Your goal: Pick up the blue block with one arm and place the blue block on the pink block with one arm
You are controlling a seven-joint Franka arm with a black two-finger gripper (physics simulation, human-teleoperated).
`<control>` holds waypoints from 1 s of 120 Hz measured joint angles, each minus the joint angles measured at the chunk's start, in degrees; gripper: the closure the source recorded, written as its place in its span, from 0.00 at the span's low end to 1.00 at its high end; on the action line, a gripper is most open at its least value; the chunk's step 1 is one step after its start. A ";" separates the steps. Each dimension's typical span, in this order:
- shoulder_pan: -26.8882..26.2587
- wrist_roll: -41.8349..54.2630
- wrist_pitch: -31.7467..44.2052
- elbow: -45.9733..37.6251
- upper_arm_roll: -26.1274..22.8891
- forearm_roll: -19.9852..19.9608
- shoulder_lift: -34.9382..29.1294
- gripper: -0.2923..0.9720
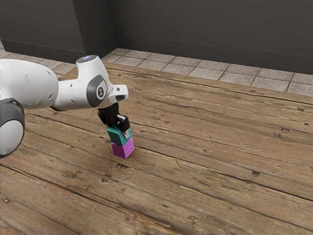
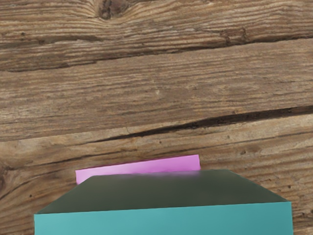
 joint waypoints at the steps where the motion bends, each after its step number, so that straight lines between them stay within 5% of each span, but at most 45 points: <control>1: 0.04 0.00 0.00 0.00 0.01 -0.01 0.02 0.51; 62: 0.53 1.79 -0.52 0.22 0.10 -1.07 -1.50 0.29; 84: -7.80 2.44 -1.56 0.30 8.98 -0.45 -6.33 0.26; 120: -13.58 -1.89 -6.14 0.40 11.79 12.20 -17.30 0.25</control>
